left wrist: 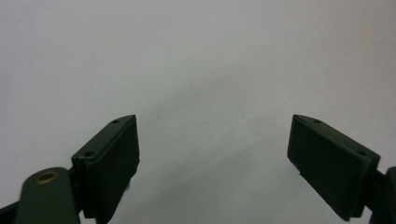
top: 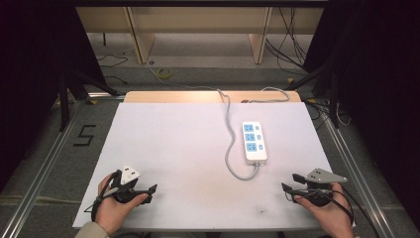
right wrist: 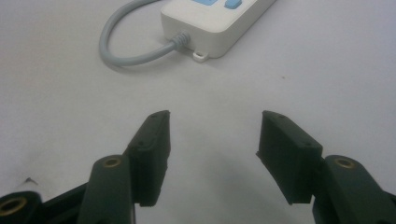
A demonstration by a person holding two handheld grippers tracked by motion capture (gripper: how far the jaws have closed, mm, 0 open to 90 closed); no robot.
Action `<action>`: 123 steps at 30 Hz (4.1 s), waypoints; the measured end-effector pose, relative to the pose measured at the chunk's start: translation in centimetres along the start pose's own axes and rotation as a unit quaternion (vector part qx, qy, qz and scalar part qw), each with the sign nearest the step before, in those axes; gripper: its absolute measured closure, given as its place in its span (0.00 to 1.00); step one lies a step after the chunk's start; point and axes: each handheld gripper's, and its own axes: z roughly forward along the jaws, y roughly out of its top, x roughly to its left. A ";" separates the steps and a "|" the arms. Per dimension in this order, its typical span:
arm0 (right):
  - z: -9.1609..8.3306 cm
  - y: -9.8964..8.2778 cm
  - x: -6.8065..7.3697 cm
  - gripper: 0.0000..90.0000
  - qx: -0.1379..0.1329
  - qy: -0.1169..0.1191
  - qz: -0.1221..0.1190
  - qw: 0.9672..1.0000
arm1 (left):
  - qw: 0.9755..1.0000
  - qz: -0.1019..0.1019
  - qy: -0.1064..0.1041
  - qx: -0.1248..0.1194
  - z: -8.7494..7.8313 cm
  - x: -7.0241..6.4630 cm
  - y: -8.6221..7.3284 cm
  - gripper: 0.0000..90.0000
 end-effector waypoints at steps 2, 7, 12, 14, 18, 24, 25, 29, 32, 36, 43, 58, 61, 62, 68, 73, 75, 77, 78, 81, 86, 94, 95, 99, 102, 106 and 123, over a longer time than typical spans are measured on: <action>0.0 0.0 0.0 0.53 0.002 0.000 -0.004 1.000 | 1.000 0.002 -0.001 0.002 0.0 -0.1 0.0 0.18; 0.0 0.1 0.0 0.62 0.010 -0.003 -0.015 1.000 | 1.000 0.005 -0.001 0.004 0.1 -0.1 0.0 0.18; 0.0 0.2 0.1 0.71 0.016 0.000 -0.023 1.000 | 1.000 0.005 -0.001 0.005 0.1 0.0 0.0 0.18; 0.0 0.3 0.2 0.76 0.019 0.002 -0.025 0.999 | 1.000 0.004 -0.001 0.004 0.1 -0.1 -0.1 0.18; -0.2 0.5 0.2 0.89 0.024 -0.001 -0.028 0.999 | 1.000 0.003 0.000 0.004 0.1 -0.1 0.0 0.18; -0.3 0.7 0.2 1.00 0.029 -0.013 -0.039 0.999 | 1.000 0.002 -0.002 0.004 0.2 -0.1 0.0 0.18; -0.3 0.8 0.3 1.00 0.028 -0.015 -0.041 0.999 | 1.000 0.003 -0.002 0.004 0.2 -0.1 0.0 0.18; 0.0 1.1 0.4 1.00 0.037 -0.014 -0.041 0.998 | 1.000 0.005 0.000 0.001 0.1 -0.3 0.0 0.18; 0.3 1.5 0.4 1.00 0.046 -0.013 -0.036 0.998 | 1.000 0.007 -0.002 0.001 0.1 -0.3 0.1 0.18; 0.4 1.8 0.5 1.00 0.044 -0.014 -0.035 0.998 | 1.000 0.004 -0.003 0.002 0.2 -0.3 0.1 0.18; 0.8 2.4 0.4 1.00 0.049 -0.015 -0.033 0.998 | 1.000 0.002 -0.005 -0.002 0.4 -0.4 0.2 0.18; 1.0 4.1 0.2 1.00 0.052 -0.016 -0.017 0.998 | 1.000 0.004 -0.006 -0.001 0.5 -0.4 0.2 0.18; 1.2 4.5 0.2 1.00 0.054 -0.017 -0.015 0.998 | 1.000 0.003 -0.005 -0.002 0.5 -0.4 0.2 0.18; 1.3 4.6 0.2 1.00 0.056 -0.015 -0.015 0.998 | 1.000 0.004 -0.005 -0.002 0.5 -0.4 0.2 0.18; 1.9 5.5 0.3 1.00 0.056 -0.011 -0.019 0.998 | 1.000 0.006 -0.005 -0.003 0.5 -0.5 0.3 0.18; 2.1 6.0 0.3 1.00 0.057 -0.009 -0.019 0.998 | 1.000 0.007 -0.004 -0.003 0.4 -0.5 0.3 0.18; 2.3 6.3 0.2 1.00 0.056 -0.010 -0.018 0.998 | 1.000 0.006 -0.002 -0.004 0.3 -0.5 0.3 0.18; 2.4 6.5 0.2 1.00 0.057 -0.009 -0.017 0.998 | 1.000 0.006 -0.001 -0.006 0.3 -0.5 0.3 0.18; 2.4 6.6 0.2 1.00 0.057 -0.010 -0.017 0.998 | 1.000 0.006 -0.001 -0.006 0.3 -0.5 0.3 0.18; 2.5 6.8 0.1 1.00 0.057 -0.010 -0.015 0.998 | 1.000 0.006 -0.001 -0.004 0.4 -0.4 0.3 0.18; 2.6 7.1 -0.1 1.00 0.059 -0.012 -0.012 0.998 | 1.000 0.004 -0.001 -0.005 0.4 -0.4 0.4 0.18; 3.0 7.7 -0.2 1.00 0.067 -0.013 -0.012 0.998 | 1.000 0.007 -0.003 -0.003 0.5 -0.4 0.4 0.18; 3.0 7.7 -0.2 1.00 0.068 -0.014 -0.014 0.997 | 1.000 0.007 -0.004 -0.002 0.5 -0.5 0.3 0.18; 3.3 8.1 -0.2 1.00 0.070 -0.013 -0.014 0.997 | 1.000 0.007 -0.004 -0.003 0.4 -0.4 0.3 0.18; 3.5 8.3 -0.3 1.00 0.072 -0.014 -0.013 0.997 | 1.000 0.008 -0.004 -0.002 0.5 -0.4 0.3 0.18; 3.8 8.5 -0.4 1.00 0.073 -0.014 -0.010 0.997 | 1.000 0.007 -0.003 -0.002 0.4 -0.5 0.3 0.18; 5.0 9.9 -1.2 1.00 0.084 -0.026 -0.003 0.996 | 1.000 0.005 -0.003 -0.004 0.6 -0.5 0.3 0.18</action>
